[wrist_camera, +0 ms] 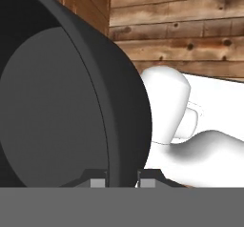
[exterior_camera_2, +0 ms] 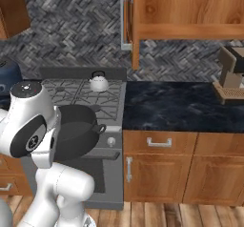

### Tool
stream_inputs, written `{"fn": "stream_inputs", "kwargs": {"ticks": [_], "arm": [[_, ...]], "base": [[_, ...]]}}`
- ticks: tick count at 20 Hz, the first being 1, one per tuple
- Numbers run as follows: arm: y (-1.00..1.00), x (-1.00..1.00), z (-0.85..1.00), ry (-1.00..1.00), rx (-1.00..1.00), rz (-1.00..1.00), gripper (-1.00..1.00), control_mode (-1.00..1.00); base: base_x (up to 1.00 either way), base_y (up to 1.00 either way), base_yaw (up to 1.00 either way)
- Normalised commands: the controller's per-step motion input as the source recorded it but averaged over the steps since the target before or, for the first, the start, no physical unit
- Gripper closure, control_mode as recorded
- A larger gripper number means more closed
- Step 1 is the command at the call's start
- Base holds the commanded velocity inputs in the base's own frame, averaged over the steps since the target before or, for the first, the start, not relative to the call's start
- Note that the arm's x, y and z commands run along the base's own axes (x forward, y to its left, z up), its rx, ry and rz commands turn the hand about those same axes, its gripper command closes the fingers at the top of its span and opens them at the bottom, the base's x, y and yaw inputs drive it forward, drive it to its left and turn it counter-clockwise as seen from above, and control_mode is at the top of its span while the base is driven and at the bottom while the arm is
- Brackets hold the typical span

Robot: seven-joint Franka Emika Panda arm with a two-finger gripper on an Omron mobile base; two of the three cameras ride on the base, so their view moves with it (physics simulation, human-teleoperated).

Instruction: Pick the kettle from the cabinet and place it on a stove burner. Then pick the pot from the counter and place it on another stove burner. Finally, turn both burners on.

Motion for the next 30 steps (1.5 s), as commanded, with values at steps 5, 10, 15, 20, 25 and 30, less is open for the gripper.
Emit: {"fn": "stream_inputs", "kwargs": {"ticks": [5, 10, 15, 20, 25, 30], "arm": [[0.0, 0.0, 0.0, 0.0, 0.0, 0.0, 1.0, 1.0], [0.0, 0.0, 0.0, 0.0, 0.0, 0.0, 1.0, 1.0], [0.0, 0.0, 0.0, 0.0, 0.0, 0.0, 1.0, 1.0], [0.0, 0.0, 0.0, 0.0, 0.0, 0.0, 1.0, 1.0], [0.0, 0.0, 0.0, 0.0, 0.0, 0.0, 1.0, 1.0], [0.0, 0.0, 0.0, 0.0, 0.0, 0.0, 1.0, 1.0]], "base": [[0.0, 0.58, -0.21], [0.01, 0.64, -0.22], [0.19, 0.57, -0.18], [0.43, 0.49, -0.14], [0.38, 0.45, -0.17], [0.12, 0.55, -0.16]]}}
